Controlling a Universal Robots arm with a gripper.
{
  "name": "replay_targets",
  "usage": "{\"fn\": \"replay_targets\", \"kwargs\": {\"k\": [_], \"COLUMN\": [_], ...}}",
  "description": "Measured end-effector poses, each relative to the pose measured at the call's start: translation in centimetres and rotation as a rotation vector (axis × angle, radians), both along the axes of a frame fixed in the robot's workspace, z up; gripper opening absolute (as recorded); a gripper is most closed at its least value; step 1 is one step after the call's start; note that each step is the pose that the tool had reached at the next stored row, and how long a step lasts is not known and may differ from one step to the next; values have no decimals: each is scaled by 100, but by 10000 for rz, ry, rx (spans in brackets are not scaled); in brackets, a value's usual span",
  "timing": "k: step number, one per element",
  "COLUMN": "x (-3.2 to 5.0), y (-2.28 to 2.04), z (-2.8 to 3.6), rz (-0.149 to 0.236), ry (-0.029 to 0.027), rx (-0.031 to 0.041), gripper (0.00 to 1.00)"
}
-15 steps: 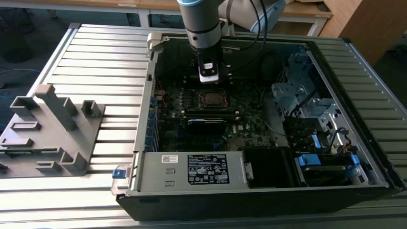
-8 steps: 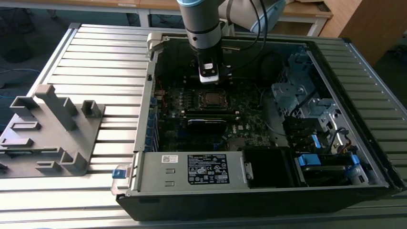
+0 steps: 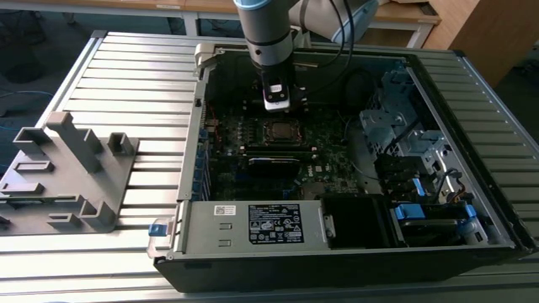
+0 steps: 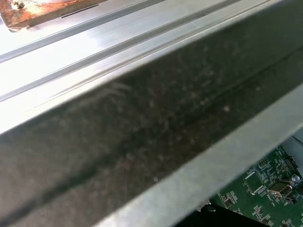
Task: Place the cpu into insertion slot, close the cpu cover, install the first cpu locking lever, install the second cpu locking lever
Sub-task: 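Install the first cpu locking lever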
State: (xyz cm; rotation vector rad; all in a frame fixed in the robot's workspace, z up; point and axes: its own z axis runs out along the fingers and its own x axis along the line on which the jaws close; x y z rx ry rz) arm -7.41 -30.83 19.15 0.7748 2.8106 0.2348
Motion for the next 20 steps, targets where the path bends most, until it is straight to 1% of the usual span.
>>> {"fn": "replay_targets", "kwargs": {"k": [10, 12, 15, 17, 20], "x": [1, 12, 50, 70, 75], "y": [1, 1, 1, 2, 1], "z": [-11, -10, -12, -12, -11], "rz": [0, -2, -1, 2, -1], "ry": [-5, -2, -13, -9, -7], "rx": [5, 3, 5, 8, 6], "gripper": [11, 11, 11, 11, 11]}}
